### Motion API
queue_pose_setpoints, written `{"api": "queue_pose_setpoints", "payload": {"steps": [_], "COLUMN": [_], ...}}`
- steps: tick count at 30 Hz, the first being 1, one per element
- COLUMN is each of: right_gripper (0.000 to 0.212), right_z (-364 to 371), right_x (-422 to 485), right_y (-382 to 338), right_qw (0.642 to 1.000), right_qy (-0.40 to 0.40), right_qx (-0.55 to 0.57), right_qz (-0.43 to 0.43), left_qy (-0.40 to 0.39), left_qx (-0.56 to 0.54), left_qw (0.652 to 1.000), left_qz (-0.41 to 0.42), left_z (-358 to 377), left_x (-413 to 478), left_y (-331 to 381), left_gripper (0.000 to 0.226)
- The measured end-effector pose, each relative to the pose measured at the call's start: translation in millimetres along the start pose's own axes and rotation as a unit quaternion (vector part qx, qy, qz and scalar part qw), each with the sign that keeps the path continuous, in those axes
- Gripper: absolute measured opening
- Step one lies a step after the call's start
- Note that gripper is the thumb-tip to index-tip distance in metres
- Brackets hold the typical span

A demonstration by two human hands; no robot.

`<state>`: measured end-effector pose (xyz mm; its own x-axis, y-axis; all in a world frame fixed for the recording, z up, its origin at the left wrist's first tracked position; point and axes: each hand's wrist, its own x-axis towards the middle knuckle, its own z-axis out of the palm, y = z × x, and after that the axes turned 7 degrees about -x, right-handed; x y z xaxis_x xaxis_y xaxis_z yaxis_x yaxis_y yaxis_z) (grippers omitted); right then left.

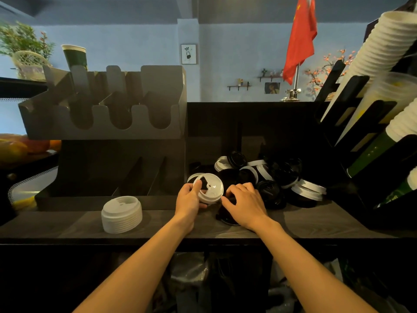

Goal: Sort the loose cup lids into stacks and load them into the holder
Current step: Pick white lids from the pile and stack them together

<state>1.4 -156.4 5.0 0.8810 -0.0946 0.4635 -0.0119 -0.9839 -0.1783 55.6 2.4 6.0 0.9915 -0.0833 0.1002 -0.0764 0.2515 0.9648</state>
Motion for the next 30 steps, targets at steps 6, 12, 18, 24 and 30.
{"api": "queue_pose_setpoints", "payload": {"steps": [6,12,18,24,30], "right_gripper": [0.026,0.029,0.047,0.046,0.053], "right_z": [-4.6,4.4,6.7,7.0,6.6], "right_x": [-3.0,2.5,3.0,1.6,4.3], "right_y": [1.1,5.3,3.1,2.8,1.6], "right_qw": [0.998,1.0,0.999,0.997,0.995], "right_qy": [0.01,0.002,-0.01,-0.02,-0.072], "right_qx": [0.046,-0.012,-0.048,-0.075,-0.058], "right_qz": [0.046,0.006,0.015,0.02,0.032], "left_qy": [0.0,0.002,0.001,-0.001,0.0], "left_qx": [0.003,-0.005,-0.005,-0.006,-0.006], "left_qw": [1.0,1.0,1.0,1.0,1.0], "left_qz": [0.001,-0.002,-0.006,-0.007,-0.006], "left_z": [0.8,0.6,1.1,1.2,0.9], "left_x": [-1.5,-1.6,-1.6,-1.0,-0.5], "left_y": [1.3,1.9,2.2,2.3,2.2], "left_gripper": [0.025,0.025,0.024,0.025,0.025]}}
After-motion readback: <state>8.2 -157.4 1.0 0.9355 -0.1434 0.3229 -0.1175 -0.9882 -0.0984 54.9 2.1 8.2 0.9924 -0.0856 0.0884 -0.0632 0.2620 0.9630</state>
